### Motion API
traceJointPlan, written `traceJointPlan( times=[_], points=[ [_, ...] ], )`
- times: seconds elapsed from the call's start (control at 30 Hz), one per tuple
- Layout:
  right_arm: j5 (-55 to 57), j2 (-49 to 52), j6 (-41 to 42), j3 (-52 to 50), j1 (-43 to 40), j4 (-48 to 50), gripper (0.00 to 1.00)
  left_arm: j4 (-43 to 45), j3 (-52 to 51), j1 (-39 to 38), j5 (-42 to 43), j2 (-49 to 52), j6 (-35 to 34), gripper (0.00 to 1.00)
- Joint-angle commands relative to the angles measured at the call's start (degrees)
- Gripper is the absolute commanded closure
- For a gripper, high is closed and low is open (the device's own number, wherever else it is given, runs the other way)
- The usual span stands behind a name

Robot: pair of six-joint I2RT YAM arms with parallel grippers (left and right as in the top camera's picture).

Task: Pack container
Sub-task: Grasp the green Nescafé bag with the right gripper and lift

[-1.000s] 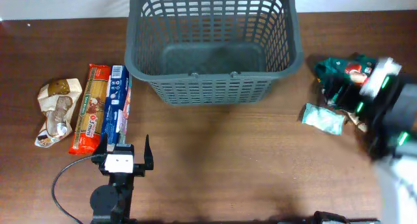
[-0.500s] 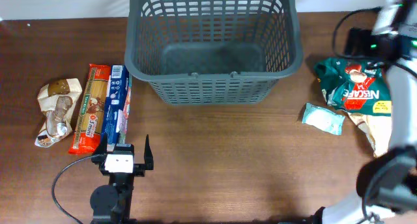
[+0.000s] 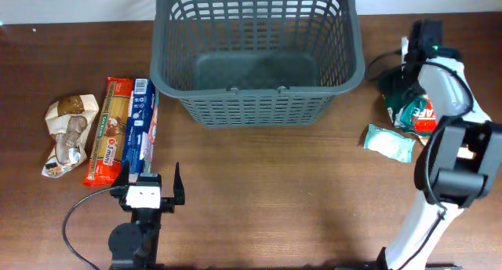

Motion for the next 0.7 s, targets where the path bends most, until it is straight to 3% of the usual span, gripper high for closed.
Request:
traceJointPlan(
  times=[0.0, 0.1, 0.13, 0.2, 0.23, 0.5, 0.67],
  points=[
    [2.14, 2.71, 1.70, 0.90, -0.04, -0.61, 0.01, 0.15, -0.37, -0.17, -0.22, -0.55, -0.48, 0.01],
    [2.45, 4.87, 3.74, 0.90, 0.00, -0.87, 0.06, 0.15, -0.37, -0.17, -0.22, -0.55, -0.48, 0.01],
    [2.40, 5.49, 4.61, 0.90, -0.02, -1.16, 0.26, 0.15, -0.37, -0.17, -0.22, -0.55, -0.48, 0.01],
    [2.32, 6.67, 6.08, 0.90, -0.15, -1.64, 0.80, 0.15, -0.37, -0.17, -0.22, -0.55, -0.50, 0.01],
    [2.40, 7.08, 7.30, 0.90, -0.15, -2.01, 0.94, 0.15, -0.37, -0.17, -0.22, -0.55, -0.50, 0.01],
    [3.34, 4.04, 12.41, 4.92, -0.46, -4.07, 0.96, 0.15, -0.37, -0.17, -0.22, -0.55, -0.50, 0.01],
    [3.23, -1.90, 11.87, 21.94, -1.70, -10.21, 0.96, 0.15, -0.37, -0.17, -0.22, -0.55, -0.50, 0.01]
  ],
)
